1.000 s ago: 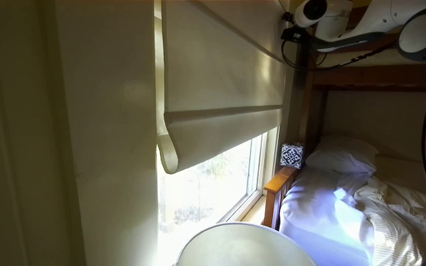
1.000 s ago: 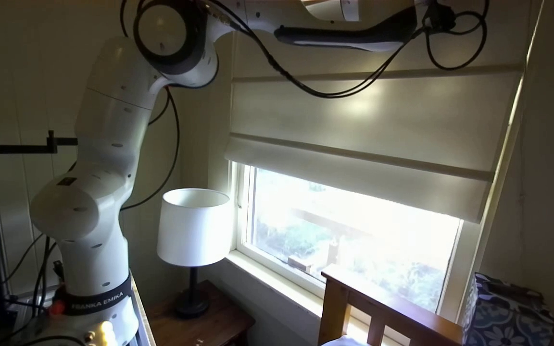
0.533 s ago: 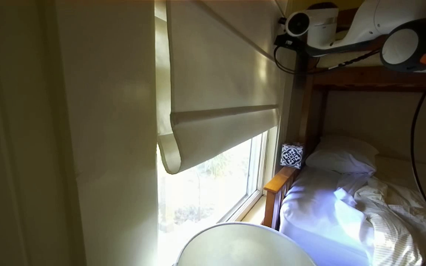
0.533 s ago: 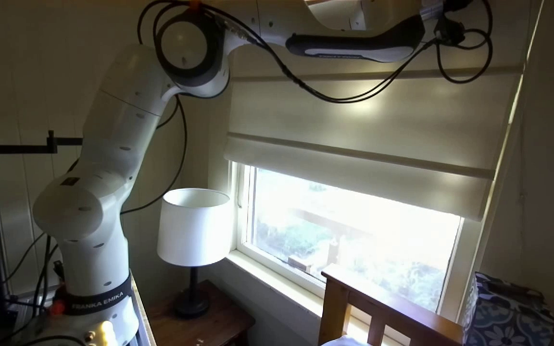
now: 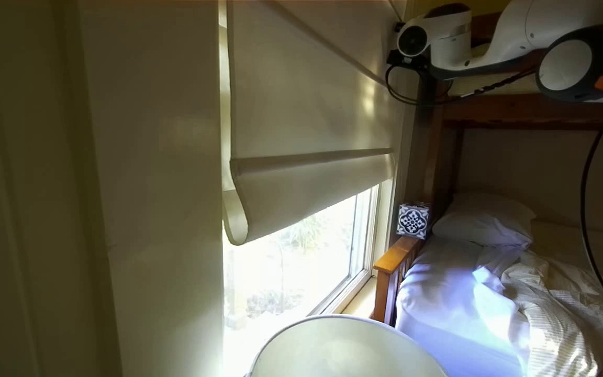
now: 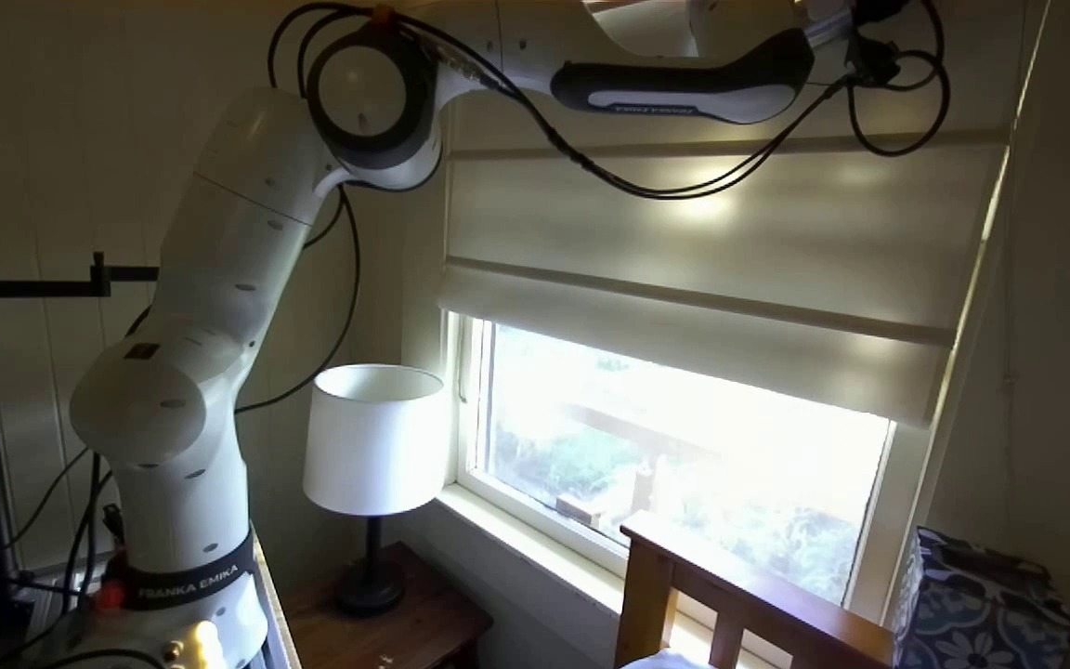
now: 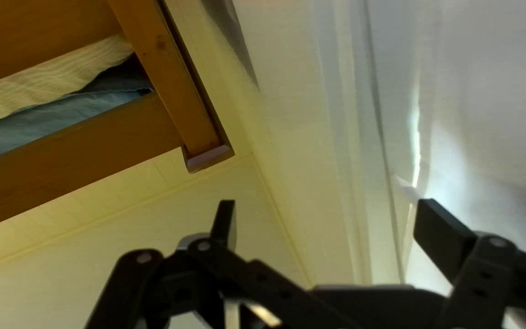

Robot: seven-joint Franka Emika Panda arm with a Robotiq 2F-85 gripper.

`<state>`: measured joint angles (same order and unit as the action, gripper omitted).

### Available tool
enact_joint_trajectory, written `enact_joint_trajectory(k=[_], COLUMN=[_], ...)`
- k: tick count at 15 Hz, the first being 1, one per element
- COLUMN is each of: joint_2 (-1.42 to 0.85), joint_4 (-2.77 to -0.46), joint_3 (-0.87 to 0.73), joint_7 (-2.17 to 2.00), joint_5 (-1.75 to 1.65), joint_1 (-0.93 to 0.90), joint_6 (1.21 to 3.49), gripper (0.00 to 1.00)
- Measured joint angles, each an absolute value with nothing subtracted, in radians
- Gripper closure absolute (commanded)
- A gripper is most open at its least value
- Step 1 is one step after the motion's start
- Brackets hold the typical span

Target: Lift up the curtain railing

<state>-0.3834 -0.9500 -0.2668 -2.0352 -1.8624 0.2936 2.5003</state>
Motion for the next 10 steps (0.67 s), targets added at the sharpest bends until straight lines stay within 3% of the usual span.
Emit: enact_joint_trajectory(k=[2,5,10], joint_2=[-0.383,-0.381,-0.380], joint_4=[-0.956,-0.968,-0.976], joint_3=[-0.267,-0.267,-0.267], joint_7=[-2.035,-2.035,-2.035], joint_5=[-1.866,-1.866,-1.866], joint_1=[0.292,0.291,0.290], joint_6=[2.477,2.448,2.422], gripper=[0.13,0.46,0.79])
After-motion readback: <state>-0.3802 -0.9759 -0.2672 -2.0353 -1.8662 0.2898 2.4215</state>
